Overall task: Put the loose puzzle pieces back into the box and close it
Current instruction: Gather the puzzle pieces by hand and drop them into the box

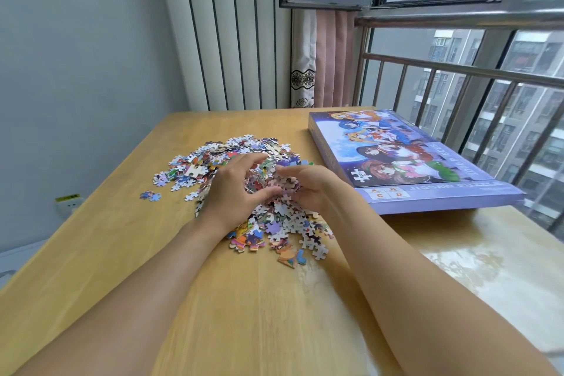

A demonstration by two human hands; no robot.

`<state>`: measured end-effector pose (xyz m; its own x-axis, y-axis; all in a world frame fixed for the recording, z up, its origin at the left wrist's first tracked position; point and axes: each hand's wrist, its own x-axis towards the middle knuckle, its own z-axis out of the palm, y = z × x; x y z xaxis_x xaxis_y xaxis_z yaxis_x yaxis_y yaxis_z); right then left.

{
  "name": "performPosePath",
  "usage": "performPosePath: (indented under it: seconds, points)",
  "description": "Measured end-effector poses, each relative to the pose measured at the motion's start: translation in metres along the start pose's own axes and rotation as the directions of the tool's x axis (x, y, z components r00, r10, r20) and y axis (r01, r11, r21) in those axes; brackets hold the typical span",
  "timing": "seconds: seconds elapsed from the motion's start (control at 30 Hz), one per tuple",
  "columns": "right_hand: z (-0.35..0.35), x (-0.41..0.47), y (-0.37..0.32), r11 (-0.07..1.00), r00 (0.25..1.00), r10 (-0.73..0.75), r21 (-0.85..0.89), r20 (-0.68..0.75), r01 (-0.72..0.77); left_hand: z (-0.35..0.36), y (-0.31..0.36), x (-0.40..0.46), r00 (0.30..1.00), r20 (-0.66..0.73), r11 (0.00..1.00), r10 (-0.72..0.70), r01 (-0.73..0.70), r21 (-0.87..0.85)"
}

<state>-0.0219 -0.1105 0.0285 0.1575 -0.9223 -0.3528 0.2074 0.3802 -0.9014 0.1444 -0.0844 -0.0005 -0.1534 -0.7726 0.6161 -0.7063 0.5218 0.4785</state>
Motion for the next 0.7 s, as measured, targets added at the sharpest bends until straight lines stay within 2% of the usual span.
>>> performPosePath:
  seconds: [0.3, 0.47, 0.57, 0.7]
  points:
    - [0.003, -0.013, -0.004, 1.000, 0.993, -0.001, -0.001, 0.121, 0.001, 0.001, 0.004, 0.001, 0.998, -0.004, 0.997, 0.070, -0.070, -0.019]
    - [0.003, -0.007, -0.004, 0.984, 0.988, 0.037, 0.166, 0.150, -0.062, 0.002, 0.006, 0.001, 0.999, -0.018, 0.999, 0.049, -0.048, 0.013]
    - [0.002, 0.002, -0.001, 0.976, 0.990, 0.067, 0.200, 0.121, -0.091, 0.002, 0.006, 0.000, 0.998, -0.009, 0.998, 0.060, -0.060, 0.008]
    - [0.004, -0.001, -0.002, 0.980, 0.999, 0.021, 0.195, 0.042, -0.028, 0.001, 0.005, 0.000, 0.999, -0.010, 0.999, 0.052, -0.052, -0.001]
